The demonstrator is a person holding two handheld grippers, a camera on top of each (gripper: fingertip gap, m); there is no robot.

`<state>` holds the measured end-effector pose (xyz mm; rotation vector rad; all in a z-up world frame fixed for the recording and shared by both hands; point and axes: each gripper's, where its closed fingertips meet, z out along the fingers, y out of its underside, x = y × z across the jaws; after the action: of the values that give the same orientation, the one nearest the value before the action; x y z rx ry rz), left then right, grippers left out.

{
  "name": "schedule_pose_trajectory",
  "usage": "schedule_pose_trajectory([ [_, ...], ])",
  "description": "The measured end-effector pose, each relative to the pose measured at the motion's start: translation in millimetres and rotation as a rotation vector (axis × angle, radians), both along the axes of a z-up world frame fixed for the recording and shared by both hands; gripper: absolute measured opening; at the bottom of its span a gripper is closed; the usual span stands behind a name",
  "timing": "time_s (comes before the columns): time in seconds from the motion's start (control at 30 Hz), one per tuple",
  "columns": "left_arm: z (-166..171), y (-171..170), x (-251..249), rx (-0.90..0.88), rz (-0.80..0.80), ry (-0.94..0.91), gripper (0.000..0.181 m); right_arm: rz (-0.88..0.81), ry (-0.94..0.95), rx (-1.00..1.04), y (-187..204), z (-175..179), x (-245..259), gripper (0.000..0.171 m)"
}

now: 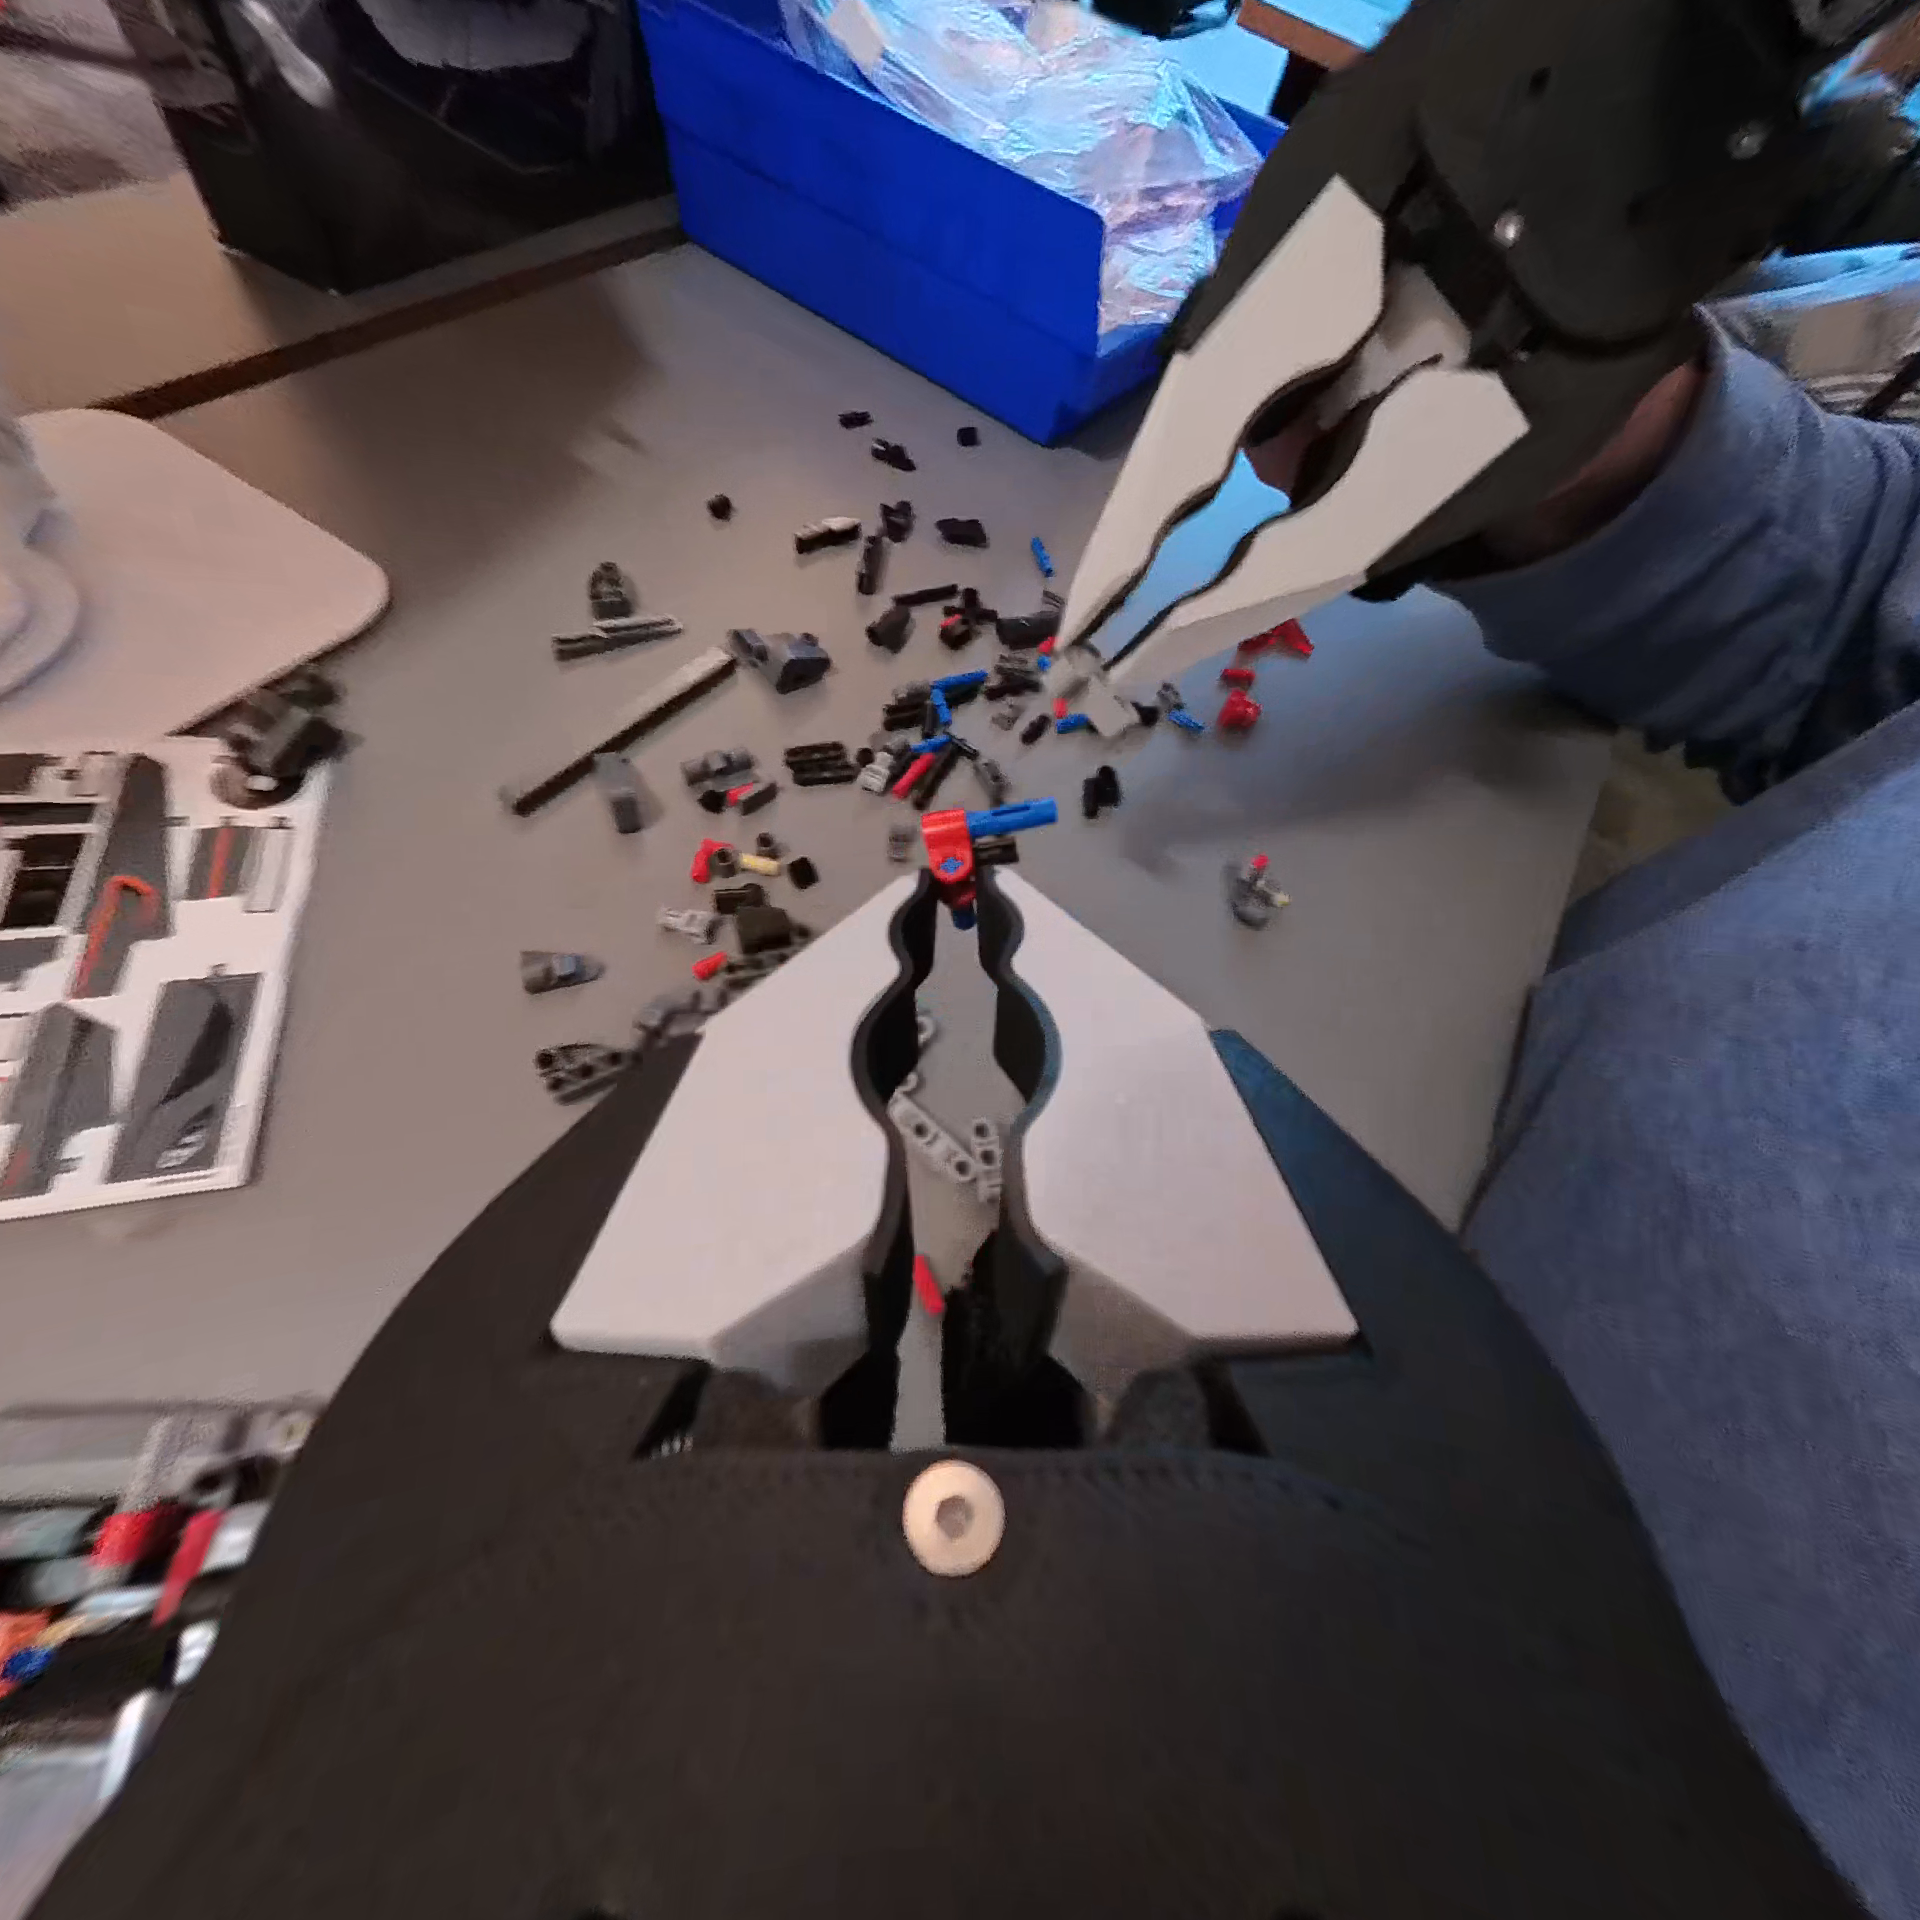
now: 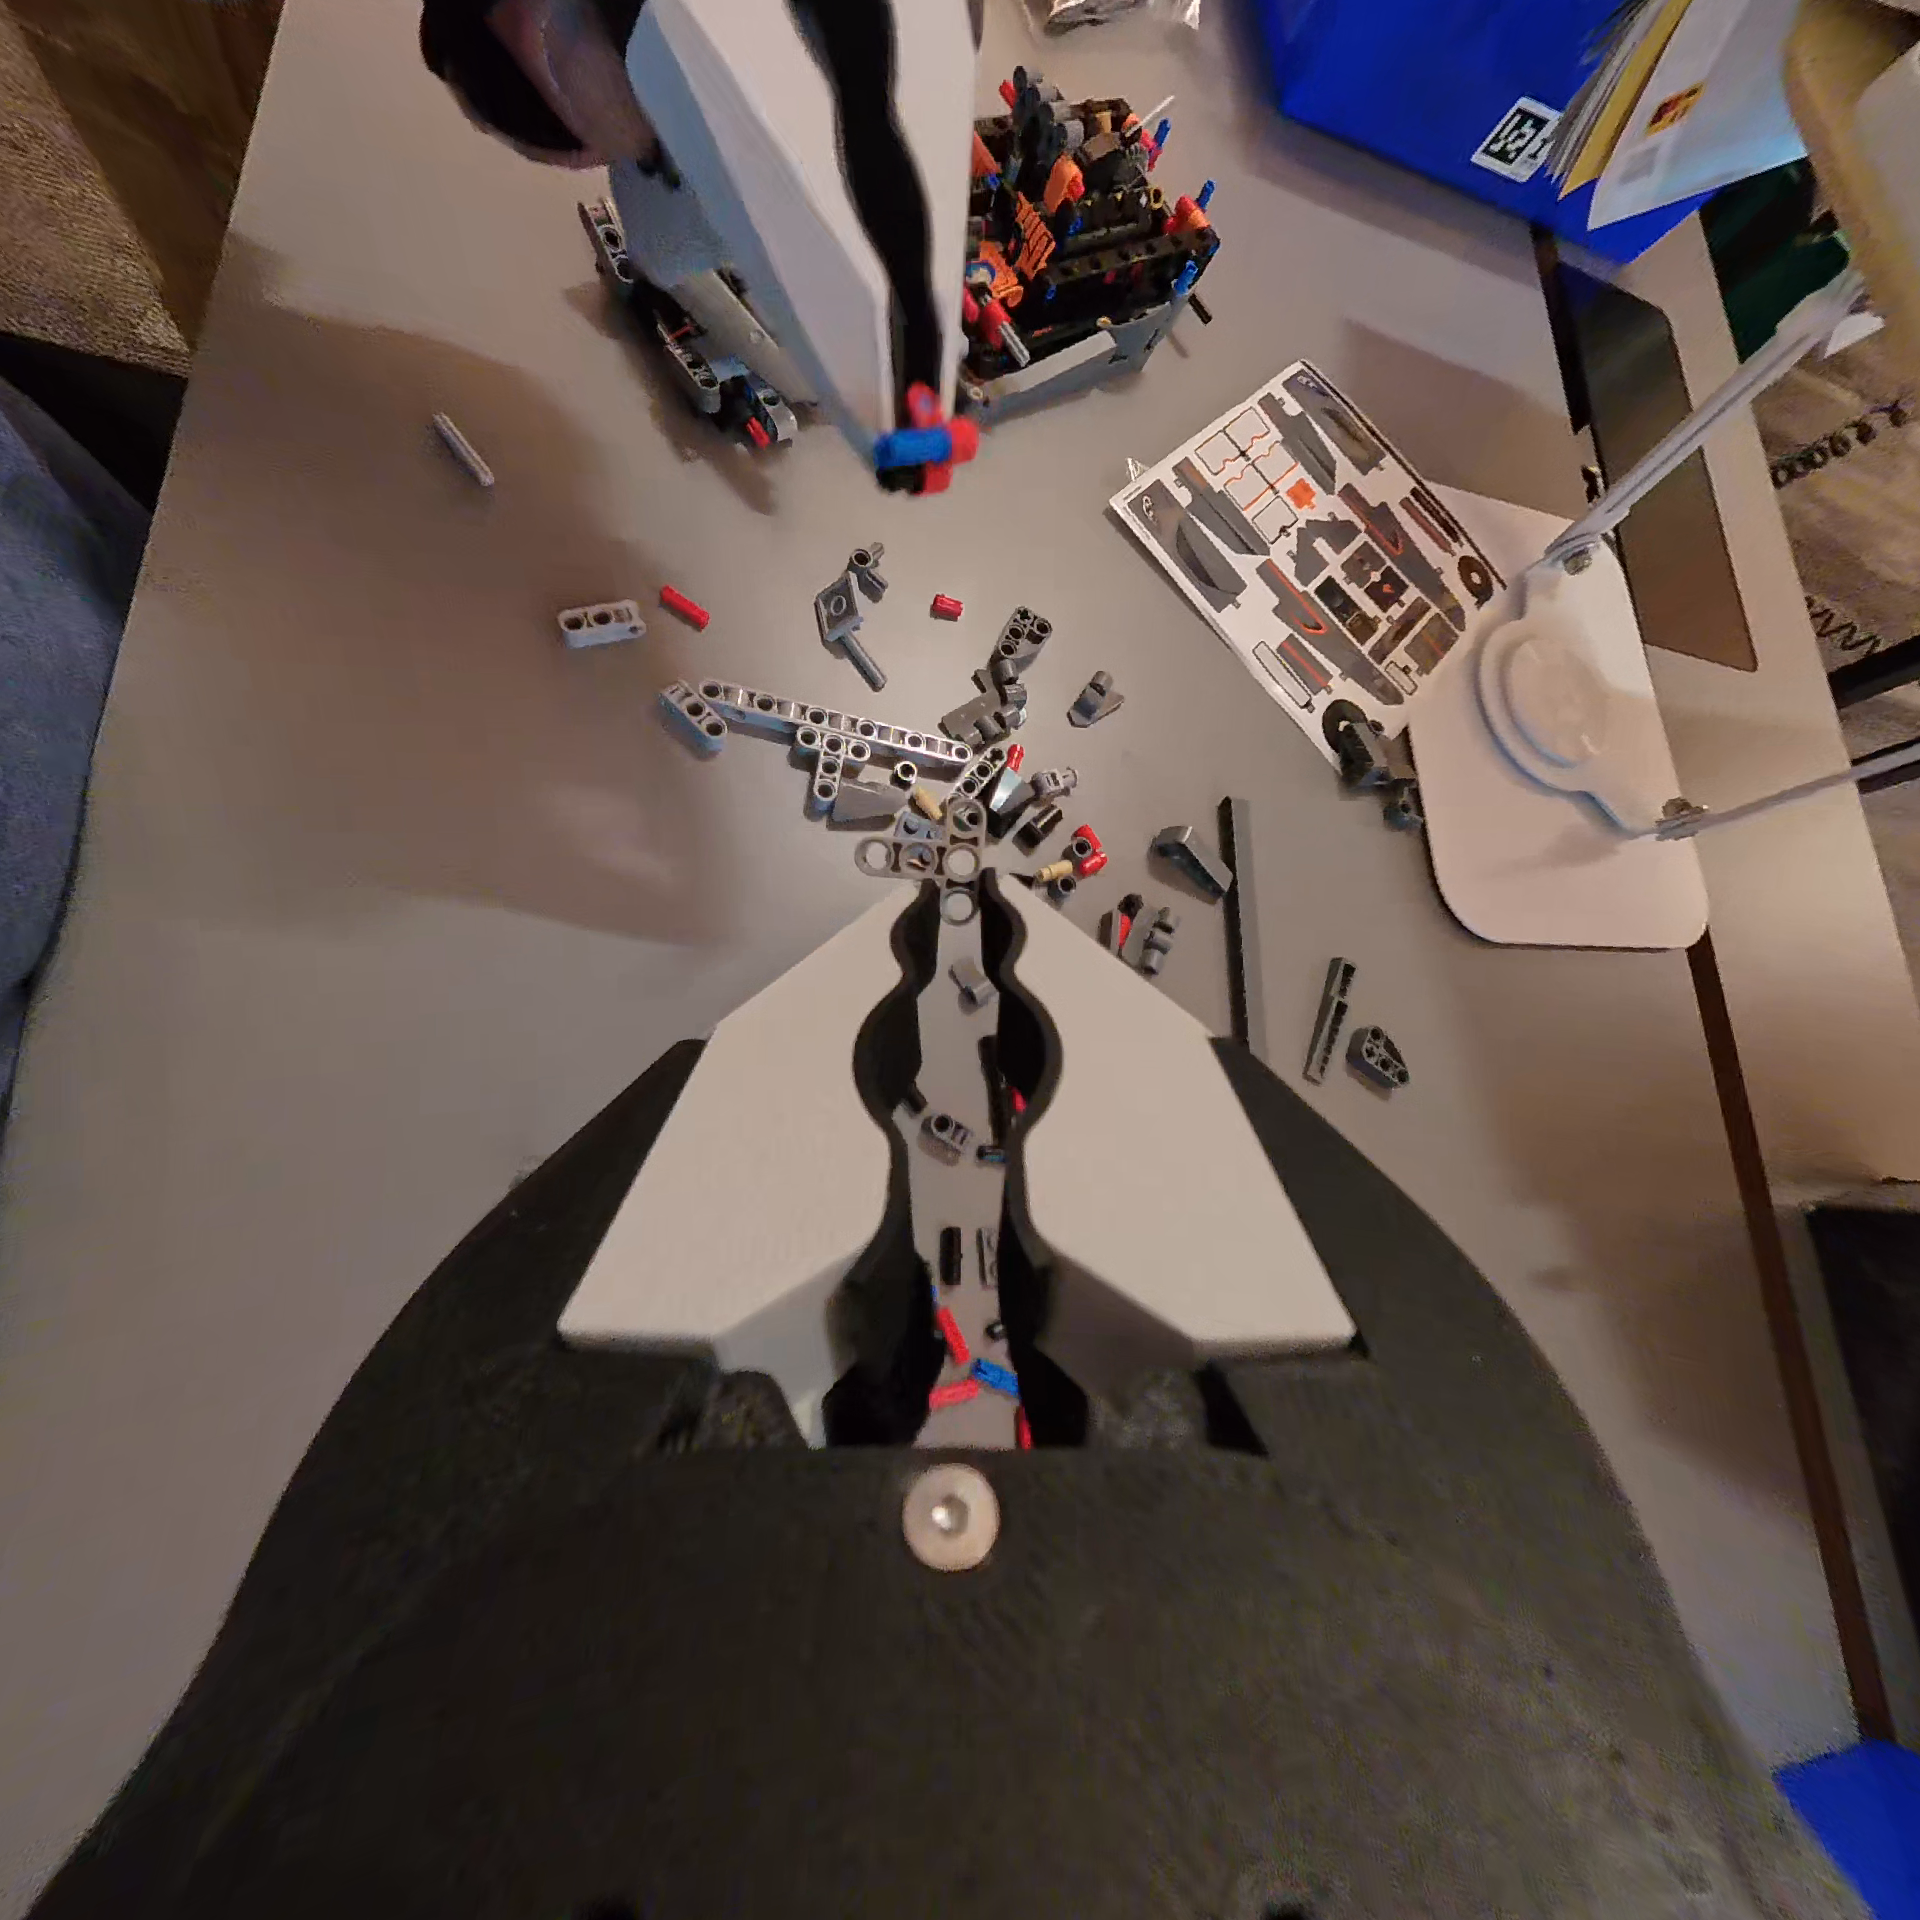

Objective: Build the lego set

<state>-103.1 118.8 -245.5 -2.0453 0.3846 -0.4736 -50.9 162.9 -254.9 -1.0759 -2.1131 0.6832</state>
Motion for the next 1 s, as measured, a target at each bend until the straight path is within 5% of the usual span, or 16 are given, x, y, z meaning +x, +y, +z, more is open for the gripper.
schedule_pose_trajectory([
  [0.03,-5.4,-0.4,7.8,-0.023,-0.016,-0.002,0.005,-0.001,0.002,0.002,1.4,0.5,2.6,0.005],
  [0.3,-36.9,5.0,52.1,-0.111,-0.075,-0.027,0.005,0.039,0.075,0.010,0.6,2.0,21.9,0.004],
  [1.0,-23.2,22.2,71.2,-0.162,-0.124,-0.278,0.005,0.224,0.244,0.409,-25.0,0.4,29.7,0.004],
])
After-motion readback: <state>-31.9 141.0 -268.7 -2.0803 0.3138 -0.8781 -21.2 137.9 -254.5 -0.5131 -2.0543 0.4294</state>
